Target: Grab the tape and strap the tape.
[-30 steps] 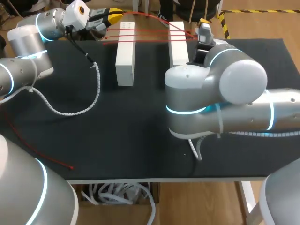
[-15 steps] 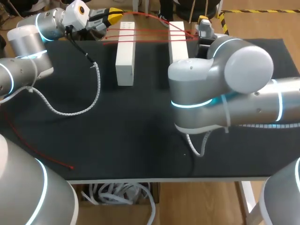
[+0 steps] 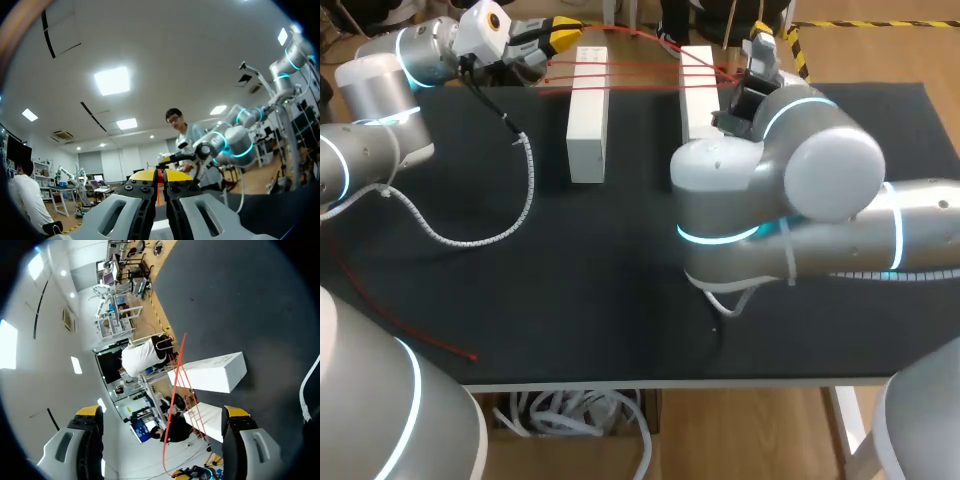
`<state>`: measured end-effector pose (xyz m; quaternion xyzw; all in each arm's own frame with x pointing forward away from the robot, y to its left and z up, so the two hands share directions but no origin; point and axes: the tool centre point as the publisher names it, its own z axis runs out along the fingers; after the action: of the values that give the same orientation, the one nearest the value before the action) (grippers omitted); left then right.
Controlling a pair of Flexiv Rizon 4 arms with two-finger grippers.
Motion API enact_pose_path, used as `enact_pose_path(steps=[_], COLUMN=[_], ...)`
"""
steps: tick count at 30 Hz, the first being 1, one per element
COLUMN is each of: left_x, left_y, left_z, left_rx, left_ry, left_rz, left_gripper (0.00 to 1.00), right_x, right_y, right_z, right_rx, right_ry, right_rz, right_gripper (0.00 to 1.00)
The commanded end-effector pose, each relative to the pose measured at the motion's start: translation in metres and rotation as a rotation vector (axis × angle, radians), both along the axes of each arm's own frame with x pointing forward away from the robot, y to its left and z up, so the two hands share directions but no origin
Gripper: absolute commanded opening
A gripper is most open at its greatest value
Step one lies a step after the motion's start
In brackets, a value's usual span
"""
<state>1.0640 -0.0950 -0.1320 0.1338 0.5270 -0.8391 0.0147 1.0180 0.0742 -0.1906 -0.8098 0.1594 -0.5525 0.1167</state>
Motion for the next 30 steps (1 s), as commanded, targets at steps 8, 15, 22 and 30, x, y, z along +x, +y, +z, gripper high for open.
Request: enact_pose_path(steps=[8,15,22,30], left_x=[-0.003,-0.003,-0.003,-0.003], left_y=[-0.001,-0.001,-0.001,-0.001], left_z=[0.002,0.002,0.002,0.002], left_rx=[0.004,0.004,0.004,0.004], left_ry=[0.001,0.001,0.001,0.001], left_rz=[0.009,0.009,0.009,0.009], left_gripper=[0.0,0.0,0.0,0.0], right_x=[0.025,0.04,0.049,0.06], right_y=[0.014,0.014,0.014,0.009], right_z=[-0.007,-0.001,0.004,0.011], right_rx=[0.058,0.088,0.102,0.107], right_ry=[-0.193,-0.25,-0.291,-0.321], right_rz=[-0.124,-0.156,-0.174,-0.189], right_gripper=[1.0,1.0,1.0,1.0])
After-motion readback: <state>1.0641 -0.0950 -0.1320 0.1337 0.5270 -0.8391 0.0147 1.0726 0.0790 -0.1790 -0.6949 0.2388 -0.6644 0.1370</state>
